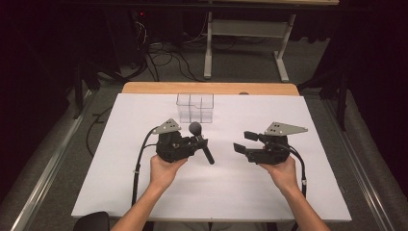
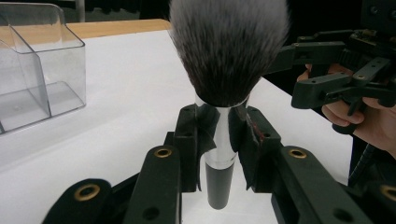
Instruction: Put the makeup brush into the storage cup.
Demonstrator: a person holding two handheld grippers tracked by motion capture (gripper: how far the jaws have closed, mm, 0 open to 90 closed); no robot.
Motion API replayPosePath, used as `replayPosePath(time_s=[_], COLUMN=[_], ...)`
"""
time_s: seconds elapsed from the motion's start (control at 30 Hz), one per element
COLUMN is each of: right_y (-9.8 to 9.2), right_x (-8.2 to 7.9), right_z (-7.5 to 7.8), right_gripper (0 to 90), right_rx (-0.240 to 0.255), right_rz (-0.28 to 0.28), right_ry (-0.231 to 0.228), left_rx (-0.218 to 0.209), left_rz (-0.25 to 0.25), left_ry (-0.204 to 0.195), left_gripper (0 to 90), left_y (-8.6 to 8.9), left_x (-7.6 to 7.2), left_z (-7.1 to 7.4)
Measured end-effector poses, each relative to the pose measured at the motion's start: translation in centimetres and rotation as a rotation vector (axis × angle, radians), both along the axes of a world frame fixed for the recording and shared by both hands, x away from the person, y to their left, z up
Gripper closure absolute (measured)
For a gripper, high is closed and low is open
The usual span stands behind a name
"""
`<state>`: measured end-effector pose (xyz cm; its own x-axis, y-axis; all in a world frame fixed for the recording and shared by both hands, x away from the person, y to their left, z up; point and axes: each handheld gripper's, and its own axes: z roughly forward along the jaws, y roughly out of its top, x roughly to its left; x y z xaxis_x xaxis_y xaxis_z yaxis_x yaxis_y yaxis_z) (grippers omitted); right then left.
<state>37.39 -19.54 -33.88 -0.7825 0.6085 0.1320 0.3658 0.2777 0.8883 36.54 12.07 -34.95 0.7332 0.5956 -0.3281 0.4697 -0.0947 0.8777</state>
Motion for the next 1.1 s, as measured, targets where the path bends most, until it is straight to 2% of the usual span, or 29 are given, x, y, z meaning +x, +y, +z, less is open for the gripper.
replayPosePath(time_s=[0.3, 0.57, 0.7, 0.93, 1.1], right_y=[-1.6, -3.1, -4.1, -5.1, -5.9], right_x=[0.0, 0.3, 0.4, 0.6, 0.5], right_z=[0.3, 0.0, -0.1, -0.6, -1.7], right_gripper=[35.6, 35.6, 35.6, 35.3, 34.0], right_rx=[0.031, 0.017, 0.032, 0.031, 0.026], right_rz=[-0.039, -0.083, -0.116, -0.141, -0.158], right_ry=[-0.021, -0.033, -0.034, -0.035, -0.032], left_rx=[0.004, 0.01, 0.012, 0.019, 0.026], left_rz=[0.005, 0.012, 0.014, 0.027, 0.035], left_ry=[-0.003, -0.002, -0.006, -0.018, -0.017], left_gripper=[70.5, 70.5, 70.5, 70.5, 70.5], left_y=[0.2, 0.3, 0.4, 0.7, 1.0], left_x=[0.0, 0.1, 0.0, -0.2, -0.2], left_z=[0.1, 0.1, 0.2, 0.7, 0.9])
